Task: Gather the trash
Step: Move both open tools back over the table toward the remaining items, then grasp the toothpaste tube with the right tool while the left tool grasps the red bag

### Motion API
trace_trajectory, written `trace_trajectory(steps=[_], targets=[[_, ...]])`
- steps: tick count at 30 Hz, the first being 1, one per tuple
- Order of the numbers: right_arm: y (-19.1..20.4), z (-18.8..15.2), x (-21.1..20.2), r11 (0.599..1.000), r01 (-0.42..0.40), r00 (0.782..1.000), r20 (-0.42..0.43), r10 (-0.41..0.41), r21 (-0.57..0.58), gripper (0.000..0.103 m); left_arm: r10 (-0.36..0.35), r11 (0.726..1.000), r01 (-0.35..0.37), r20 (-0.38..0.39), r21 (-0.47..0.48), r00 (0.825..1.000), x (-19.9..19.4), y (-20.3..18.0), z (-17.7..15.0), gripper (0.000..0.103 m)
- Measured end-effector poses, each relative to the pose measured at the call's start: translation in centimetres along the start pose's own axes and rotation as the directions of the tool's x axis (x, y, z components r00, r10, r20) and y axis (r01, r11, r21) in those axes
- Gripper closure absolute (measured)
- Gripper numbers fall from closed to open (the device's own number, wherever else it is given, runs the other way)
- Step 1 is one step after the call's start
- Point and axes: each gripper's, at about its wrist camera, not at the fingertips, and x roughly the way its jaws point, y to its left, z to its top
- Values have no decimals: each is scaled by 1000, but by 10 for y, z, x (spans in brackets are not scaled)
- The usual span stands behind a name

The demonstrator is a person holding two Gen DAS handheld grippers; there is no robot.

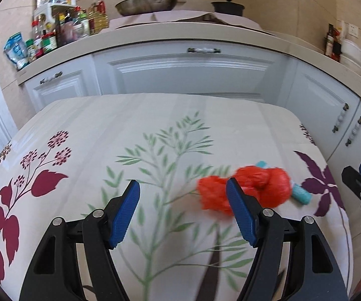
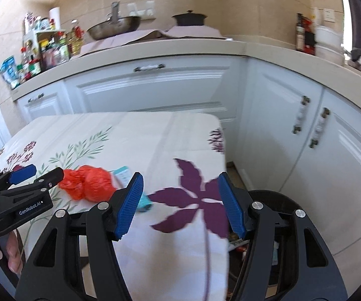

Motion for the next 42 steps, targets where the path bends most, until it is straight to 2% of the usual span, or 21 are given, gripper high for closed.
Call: trace_trajectory(steps=[7, 15, 17, 18, 21, 26, 36, 42], targets=[[25, 0, 26, 999, -32, 996, -79, 29, -36, 43, 22, 999, -22, -25, -29, 999, 7, 25, -3, 33], [37, -2, 56, 996, -46, 979, -199, 31, -73, 44, 6, 999, -9, -59, -47, 998, 14, 39, -6, 31], [38, -2, 62, 995, -47, 974, -223, 27, -83, 46, -3, 999, 0, -60, -45, 998, 13, 39, -6, 30], [39, -3, 64, 995, -51, 972, -235, 29, -86, 54, -8, 999, 5, -60, -43, 998, 13, 38, -6, 30], [40, -6, 71, 994, -64, 962, -270, 38, -89, 63, -24, 999, 22, -58, -29, 998, 12, 34, -6, 29], [41, -6, 69, 992, -71, 963, -268, 42, -100, 86, -44, 999, 43, -60, -16, 997, 13, 27, -6, 28], [26, -7, 55, 997, -61, 974, -223, 48, -51, 88, -83, 996, 84, -44, 28, 996, 5, 3, -5, 27], [13, -7, 44, 998, -52, 980, -192, 47, -22, 88, -92, 995, 93, -50, 22, 994, -2, 3, -8, 27]])
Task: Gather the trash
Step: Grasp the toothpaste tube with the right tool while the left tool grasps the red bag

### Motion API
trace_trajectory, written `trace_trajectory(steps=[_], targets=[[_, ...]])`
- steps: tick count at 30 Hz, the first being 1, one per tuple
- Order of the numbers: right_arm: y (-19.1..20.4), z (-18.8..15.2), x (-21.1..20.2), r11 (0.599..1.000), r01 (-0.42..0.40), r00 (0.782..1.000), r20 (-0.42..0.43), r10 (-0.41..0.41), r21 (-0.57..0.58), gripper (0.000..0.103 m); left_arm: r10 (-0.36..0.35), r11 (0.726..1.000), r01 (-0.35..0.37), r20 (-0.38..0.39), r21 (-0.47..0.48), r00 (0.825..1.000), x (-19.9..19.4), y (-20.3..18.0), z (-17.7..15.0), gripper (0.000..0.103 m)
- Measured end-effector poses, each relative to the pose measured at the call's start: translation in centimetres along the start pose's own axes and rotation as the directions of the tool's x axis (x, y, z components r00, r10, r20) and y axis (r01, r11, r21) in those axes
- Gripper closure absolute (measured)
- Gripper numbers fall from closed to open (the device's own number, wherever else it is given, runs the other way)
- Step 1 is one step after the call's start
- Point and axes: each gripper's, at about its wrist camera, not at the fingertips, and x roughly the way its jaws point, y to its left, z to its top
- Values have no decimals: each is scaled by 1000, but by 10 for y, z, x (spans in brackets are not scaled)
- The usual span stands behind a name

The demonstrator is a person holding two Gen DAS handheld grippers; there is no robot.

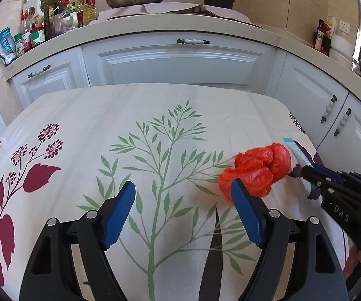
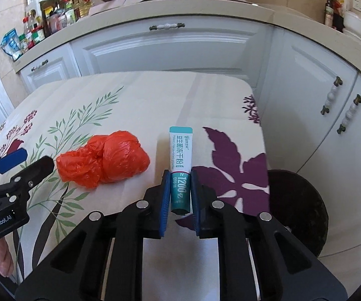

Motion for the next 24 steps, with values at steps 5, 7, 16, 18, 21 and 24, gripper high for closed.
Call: trace_trajectory(steps=[5, 7, 16, 18, 21, 24], targets=[[-7, -2, -6, 1000, 1, 1000, 14, -1, 18, 88, -14, 1000, 14, 11, 1, 1000, -7, -1, -1, 25], [-9, -3, -7, 1000, 2, 1000, 17, -2, 24, 88, -22, 1000, 22, 22, 12, 1000, -8, -5, 0, 25], [-21, -7, -18, 999, 30, 999, 38, -31, 42, 88, -57, 997, 56, 23, 51, 998, 5, -30, 6, 25], [-25, -8, -20, 998, 33, 998, 42, -35, 49, 88, -67, 996, 66, 13, 56, 998, 9, -35, 5, 25], [-31, -11, -22, 997, 35, 998, 47, -38, 62, 88, -73, 995, 73, 7, 70, 997, 13, -44, 5, 25], [-38, -13, -23, 997, 35, 998, 48, -38, 74, 88, -79, 993, 79, 0, 84, 997, 18, -51, 5, 25]])
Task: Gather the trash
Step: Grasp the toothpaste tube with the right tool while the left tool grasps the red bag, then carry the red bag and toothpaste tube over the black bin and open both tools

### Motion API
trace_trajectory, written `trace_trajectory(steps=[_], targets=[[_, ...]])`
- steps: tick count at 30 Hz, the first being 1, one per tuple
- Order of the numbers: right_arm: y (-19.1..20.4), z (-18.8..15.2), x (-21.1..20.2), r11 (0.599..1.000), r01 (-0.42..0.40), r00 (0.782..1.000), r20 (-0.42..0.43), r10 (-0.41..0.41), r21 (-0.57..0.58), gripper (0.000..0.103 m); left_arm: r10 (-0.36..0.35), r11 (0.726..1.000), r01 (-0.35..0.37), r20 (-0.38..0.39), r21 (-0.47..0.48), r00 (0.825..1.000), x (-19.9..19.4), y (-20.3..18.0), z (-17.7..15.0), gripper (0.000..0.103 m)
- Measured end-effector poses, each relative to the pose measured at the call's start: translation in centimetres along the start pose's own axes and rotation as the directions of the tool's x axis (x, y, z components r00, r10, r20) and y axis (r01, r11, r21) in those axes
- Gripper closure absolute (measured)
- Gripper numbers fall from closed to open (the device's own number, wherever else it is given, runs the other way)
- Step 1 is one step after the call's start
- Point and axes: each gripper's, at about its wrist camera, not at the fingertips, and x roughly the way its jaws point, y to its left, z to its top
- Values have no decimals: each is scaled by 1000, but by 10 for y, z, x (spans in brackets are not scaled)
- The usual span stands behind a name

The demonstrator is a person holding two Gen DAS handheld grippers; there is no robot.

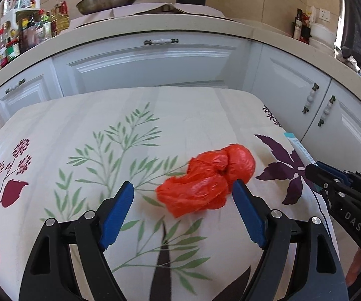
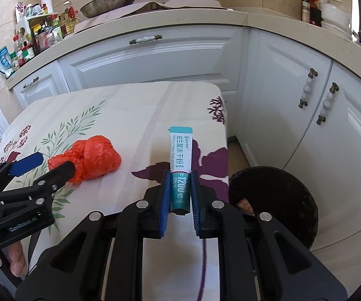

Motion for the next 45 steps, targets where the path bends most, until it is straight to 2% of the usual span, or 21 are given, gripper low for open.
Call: trace_trajectory(steps=[3, 5, 9, 11, 17, 29, 45], targets=[[-6, -2, 0, 1000, 0, 1000, 1, 0, 11, 88, -15, 1000, 15, -10, 4, 1000, 2, -2, 0, 26], [-9, -3, 0, 1000, 1, 1000, 1, -1, 18, 88, -20, 1000, 20, -14, 12, 1000, 2, -5, -1, 40], [-12, -3, -1, 1000, -1, 1000, 4, 1, 23, 88, -27, 999, 27, -33, 23, 999, 6, -8, -4, 56], [-12, -4, -1, 1000, -2, 1000, 4, 2, 24, 88, -33, 999, 34, -40, 23, 999, 7, -7, -5, 69], [-12, -4, -1, 1000, -2, 1000, 7, 2, 23, 88, -37, 998, 39, -30, 49, 999, 4, -10, -5, 85], [-6, -5, -9, 1000, -5, 1000, 27, 4, 18, 88, -10, 998, 9, 18, 57, 1000, -6, -11, -5, 92], [-1, -3, -17, 1000, -11, 999, 52, 11, 9, 88, 13, 999, -15, 59, 37, 998, -20, -3, -5, 95]])
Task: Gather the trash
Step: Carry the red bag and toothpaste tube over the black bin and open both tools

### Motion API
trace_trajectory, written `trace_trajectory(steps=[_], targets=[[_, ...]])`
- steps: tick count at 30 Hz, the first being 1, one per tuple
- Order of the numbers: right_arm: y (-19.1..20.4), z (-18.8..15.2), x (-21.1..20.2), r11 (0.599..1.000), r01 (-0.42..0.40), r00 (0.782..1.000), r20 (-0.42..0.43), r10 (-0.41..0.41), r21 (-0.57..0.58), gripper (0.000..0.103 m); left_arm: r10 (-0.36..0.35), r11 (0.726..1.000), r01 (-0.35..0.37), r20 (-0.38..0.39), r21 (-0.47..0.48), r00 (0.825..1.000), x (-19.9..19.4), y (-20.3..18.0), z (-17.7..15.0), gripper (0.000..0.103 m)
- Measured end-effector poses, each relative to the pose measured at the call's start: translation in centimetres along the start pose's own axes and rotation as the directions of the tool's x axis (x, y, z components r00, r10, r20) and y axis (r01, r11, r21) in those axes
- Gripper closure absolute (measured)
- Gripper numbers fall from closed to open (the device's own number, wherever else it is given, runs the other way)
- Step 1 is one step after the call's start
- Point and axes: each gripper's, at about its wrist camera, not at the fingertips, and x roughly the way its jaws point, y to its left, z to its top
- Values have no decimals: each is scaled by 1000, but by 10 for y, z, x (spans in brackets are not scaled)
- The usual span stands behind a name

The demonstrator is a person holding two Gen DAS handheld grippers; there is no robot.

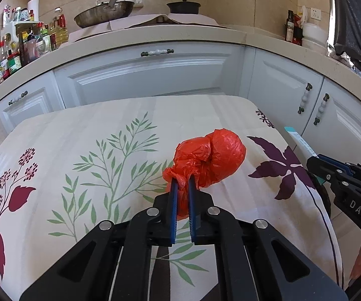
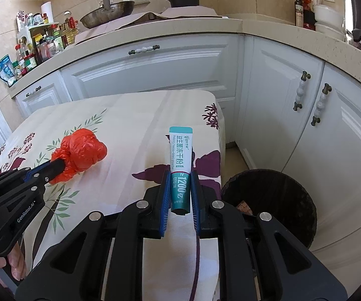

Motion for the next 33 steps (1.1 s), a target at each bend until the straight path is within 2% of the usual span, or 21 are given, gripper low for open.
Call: trace_trajectory(steps=[23, 33], targets=[[9, 6, -24, 1000, 1, 998, 64, 0, -11, 88, 18, 999, -16, 64, -41, 998, -27, 12, 8, 96], [-3, 3, -46, 1000, 16, 994, 104, -17, 9, 88, 9, 999, -5, 96, -43, 995, -43, 0, 12, 96]])
